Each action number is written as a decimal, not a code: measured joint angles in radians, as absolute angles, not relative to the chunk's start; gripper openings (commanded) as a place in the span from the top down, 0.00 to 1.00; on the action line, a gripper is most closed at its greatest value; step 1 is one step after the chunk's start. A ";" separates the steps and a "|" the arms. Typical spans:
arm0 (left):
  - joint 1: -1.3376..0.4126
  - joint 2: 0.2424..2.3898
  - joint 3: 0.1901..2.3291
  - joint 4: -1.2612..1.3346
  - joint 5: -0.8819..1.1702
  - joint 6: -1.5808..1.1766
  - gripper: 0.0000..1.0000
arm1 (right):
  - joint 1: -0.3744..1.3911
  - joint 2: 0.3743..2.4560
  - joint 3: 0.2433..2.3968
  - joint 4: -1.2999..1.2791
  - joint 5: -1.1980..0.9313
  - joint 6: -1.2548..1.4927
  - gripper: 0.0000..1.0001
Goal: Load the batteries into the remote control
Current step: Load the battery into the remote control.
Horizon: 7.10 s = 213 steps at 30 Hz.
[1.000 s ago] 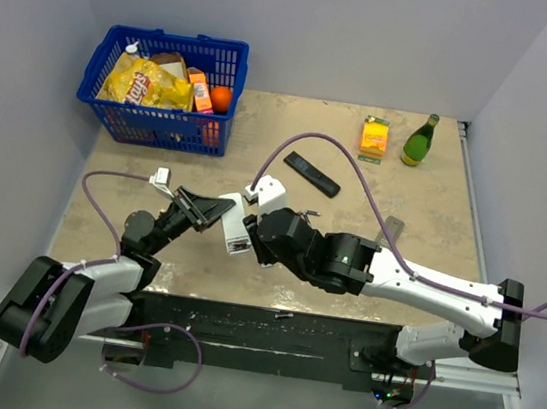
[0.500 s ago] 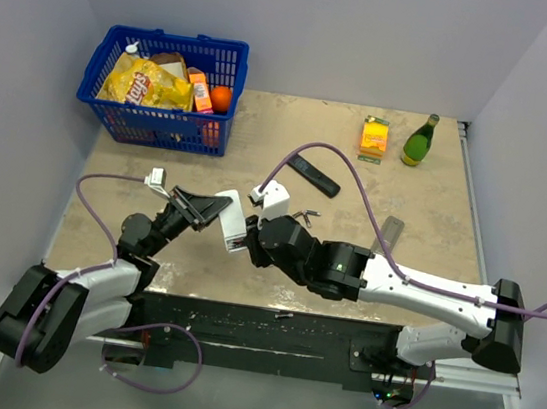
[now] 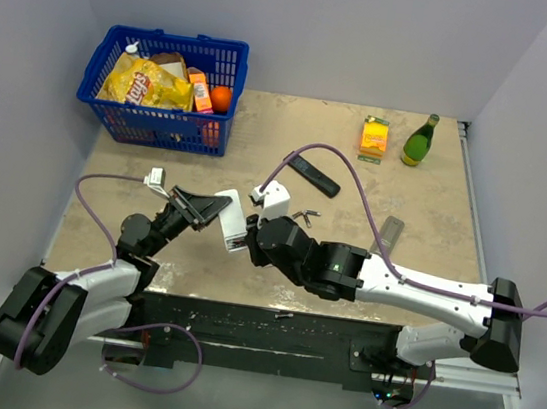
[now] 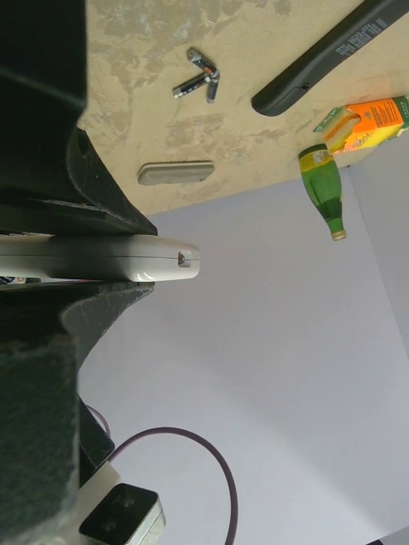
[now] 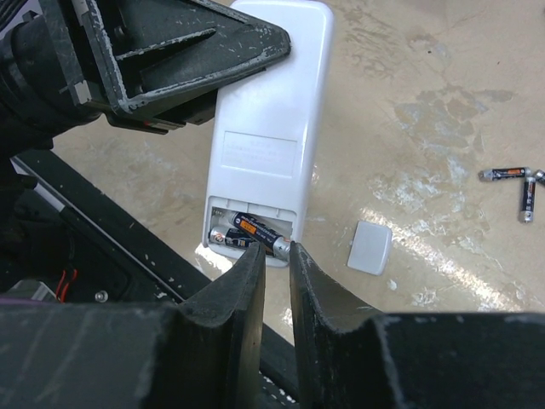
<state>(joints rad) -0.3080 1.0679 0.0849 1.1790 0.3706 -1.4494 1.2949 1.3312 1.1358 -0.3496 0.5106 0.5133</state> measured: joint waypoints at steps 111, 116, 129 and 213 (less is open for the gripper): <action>-0.337 1.069 0.043 1.183 0.284 -1.369 1.00 | 1.188 1.435 1.179 -0.342 0.271 0.491 0.75; -0.337 1.069 0.043 1.188 0.286 -1.371 1.00 | 1.147 1.346 1.089 -0.276 0.221 0.519 0.53; -0.337 1.038 0.043 1.211 0.313 -1.403 1.00 | 1.040 1.255 0.814 0.075 -0.075 0.667 0.47; -0.348 0.992 0.070 1.253 0.333 -1.433 1.00 | 0.964 1.323 0.685 0.468 -0.366 0.793 0.62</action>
